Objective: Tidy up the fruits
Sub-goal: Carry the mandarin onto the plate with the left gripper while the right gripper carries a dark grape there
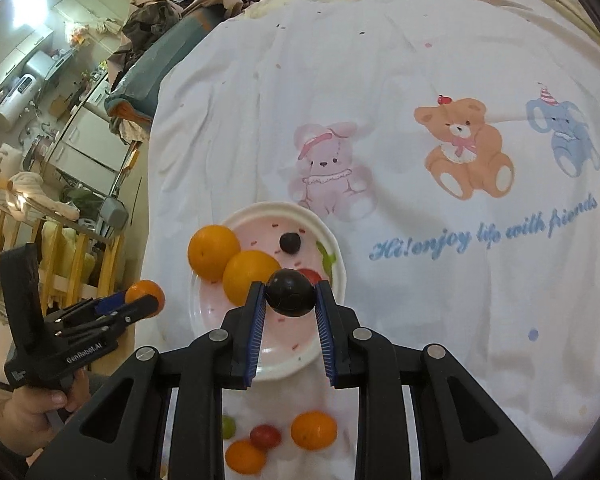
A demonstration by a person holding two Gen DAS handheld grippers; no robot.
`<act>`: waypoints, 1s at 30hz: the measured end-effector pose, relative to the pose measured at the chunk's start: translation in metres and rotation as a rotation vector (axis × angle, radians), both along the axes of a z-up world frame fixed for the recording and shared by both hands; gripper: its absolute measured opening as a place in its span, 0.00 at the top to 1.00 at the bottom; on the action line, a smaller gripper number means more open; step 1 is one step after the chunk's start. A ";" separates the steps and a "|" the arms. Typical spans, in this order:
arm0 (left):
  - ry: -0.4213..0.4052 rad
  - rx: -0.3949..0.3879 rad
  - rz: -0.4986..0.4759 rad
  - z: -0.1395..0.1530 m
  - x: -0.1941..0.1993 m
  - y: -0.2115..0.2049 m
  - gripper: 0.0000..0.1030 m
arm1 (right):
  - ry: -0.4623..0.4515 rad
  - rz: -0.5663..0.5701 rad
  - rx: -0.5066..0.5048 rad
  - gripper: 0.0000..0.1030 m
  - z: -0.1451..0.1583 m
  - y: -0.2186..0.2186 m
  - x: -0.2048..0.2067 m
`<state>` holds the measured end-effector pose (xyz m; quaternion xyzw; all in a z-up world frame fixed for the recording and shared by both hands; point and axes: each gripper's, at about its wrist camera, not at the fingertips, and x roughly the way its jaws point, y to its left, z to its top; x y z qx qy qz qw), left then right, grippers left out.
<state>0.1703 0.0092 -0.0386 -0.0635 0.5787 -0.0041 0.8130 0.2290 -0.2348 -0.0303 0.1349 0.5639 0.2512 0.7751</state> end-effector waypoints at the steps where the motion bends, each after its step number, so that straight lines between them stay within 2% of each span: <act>1: 0.011 -0.009 0.002 -0.005 0.002 0.000 0.65 | 0.006 0.000 0.005 0.74 0.000 0.000 0.002; 15: 0.077 -0.063 -0.059 -0.045 0.019 -0.020 0.65 | 0.086 0.062 -0.028 0.74 -0.043 0.040 0.042; 22: 0.104 -0.053 -0.054 -0.056 0.024 -0.025 0.65 | 0.142 0.061 -0.037 0.74 -0.070 0.047 0.052; 30: 0.096 -0.031 -0.064 -0.059 0.024 -0.030 0.64 | 0.165 0.090 -0.039 0.71 -0.084 0.059 0.053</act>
